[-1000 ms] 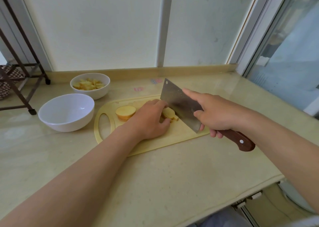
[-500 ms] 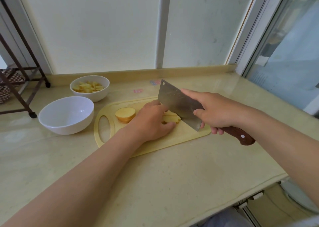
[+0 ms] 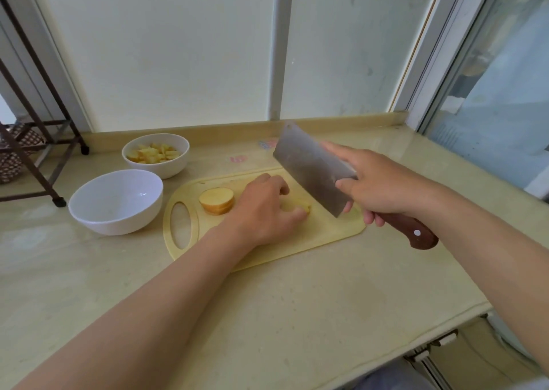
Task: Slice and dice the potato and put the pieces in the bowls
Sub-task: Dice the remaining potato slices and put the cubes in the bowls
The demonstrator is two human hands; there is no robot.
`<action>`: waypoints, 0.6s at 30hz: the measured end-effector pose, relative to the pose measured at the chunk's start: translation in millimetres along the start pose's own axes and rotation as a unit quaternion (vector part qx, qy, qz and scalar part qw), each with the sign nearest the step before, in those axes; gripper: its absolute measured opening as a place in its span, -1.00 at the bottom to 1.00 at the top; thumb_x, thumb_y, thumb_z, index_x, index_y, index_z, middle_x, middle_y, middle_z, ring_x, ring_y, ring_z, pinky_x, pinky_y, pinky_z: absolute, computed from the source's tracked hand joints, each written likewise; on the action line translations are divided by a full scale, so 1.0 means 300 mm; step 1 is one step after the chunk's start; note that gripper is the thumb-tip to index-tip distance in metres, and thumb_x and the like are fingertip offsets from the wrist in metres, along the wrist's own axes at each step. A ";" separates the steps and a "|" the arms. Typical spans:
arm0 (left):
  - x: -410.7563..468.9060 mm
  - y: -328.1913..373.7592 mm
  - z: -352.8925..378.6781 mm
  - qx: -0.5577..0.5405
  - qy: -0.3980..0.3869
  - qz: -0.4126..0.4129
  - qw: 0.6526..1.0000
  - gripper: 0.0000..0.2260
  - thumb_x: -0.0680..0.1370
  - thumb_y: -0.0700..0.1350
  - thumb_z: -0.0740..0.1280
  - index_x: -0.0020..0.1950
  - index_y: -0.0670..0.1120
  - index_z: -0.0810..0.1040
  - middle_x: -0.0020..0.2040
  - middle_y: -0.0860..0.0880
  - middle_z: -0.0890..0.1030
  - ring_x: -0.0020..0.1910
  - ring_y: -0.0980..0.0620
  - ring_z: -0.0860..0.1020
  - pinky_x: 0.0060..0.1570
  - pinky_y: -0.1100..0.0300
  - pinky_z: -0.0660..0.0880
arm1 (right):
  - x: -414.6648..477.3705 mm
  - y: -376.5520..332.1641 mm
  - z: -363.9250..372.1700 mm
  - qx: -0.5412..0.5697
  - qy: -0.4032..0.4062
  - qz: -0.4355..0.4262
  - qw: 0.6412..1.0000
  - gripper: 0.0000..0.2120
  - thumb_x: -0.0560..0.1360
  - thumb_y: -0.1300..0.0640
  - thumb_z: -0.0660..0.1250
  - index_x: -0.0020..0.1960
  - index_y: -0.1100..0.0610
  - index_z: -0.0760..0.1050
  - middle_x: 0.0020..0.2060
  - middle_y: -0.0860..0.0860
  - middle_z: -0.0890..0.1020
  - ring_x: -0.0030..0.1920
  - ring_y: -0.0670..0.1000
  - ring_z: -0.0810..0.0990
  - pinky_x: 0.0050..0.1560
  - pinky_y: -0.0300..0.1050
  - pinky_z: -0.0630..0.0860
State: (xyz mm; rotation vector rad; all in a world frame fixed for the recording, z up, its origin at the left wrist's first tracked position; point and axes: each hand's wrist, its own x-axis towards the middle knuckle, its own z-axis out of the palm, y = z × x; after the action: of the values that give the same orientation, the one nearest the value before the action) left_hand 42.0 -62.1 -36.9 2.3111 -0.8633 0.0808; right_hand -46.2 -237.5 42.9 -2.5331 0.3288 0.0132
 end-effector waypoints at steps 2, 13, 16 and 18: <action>0.007 0.026 -0.021 -0.156 0.075 -0.085 0.981 -0.80 0.49 0.01 0.28 0.04 -0.05 0.49 -0.03 0.01 0.57 -0.07 0.03 0.54 -0.08 0.14 0.52 | -0.004 0.012 -0.024 0.124 0.019 0.010 0.992 -0.26 0.65 0.29 0.19 0.62 -0.34 0.10 -0.30 0.10 0.75 -0.54 0.05 0.54 -0.51 -0.08 0.53; 0.036 0.037 -0.082 -0.813 -0.072 -0.223 0.533 -0.55 0.65 -0.01 0.05 0.35 -0.33 0.38 0.20 -0.32 0.58 0.15 -0.28 0.60 0.18 -0.14 0.52 | -0.015 0.041 0.117 0.434 -0.040 0.047 0.899 -0.41 0.67 0.30 0.22 0.55 -0.24 0.31 -0.24 0.29 0.69 -0.59 -0.03 0.40 -0.61 -0.22 0.35; 0.045 0.036 -0.081 -0.790 -0.028 -0.249 0.559 -0.61 0.64 -0.08 0.09 0.25 -0.36 0.45 0.12 -0.31 0.62 0.09 -0.25 0.63 0.12 -0.08 0.57 | -0.015 0.064 0.075 0.431 -0.008 0.053 0.901 -0.42 0.67 0.31 0.21 0.53 -0.24 0.34 -0.26 0.27 0.69 -0.59 -0.04 0.41 -0.62 -0.22 0.34; 0.049 0.038 -0.078 -0.758 0.015 -0.261 0.597 -0.71 0.60 -0.17 0.16 0.16 -0.36 0.51 0.04 -0.26 0.63 -0.01 -0.21 0.65 0.04 -0.02 0.61 | -0.019 0.089 0.029 0.398 0.033 0.055 0.915 -0.38 0.66 0.31 0.23 0.55 -0.25 0.33 -0.23 0.28 0.71 -0.58 -0.02 0.43 -0.60 -0.21 0.37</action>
State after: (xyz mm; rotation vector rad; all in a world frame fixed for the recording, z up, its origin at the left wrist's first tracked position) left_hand 50.3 -62.7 -8.1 0.7559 0.0315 -0.6363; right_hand -57.5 -252.9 21.4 -1.7042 0.4036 -0.1361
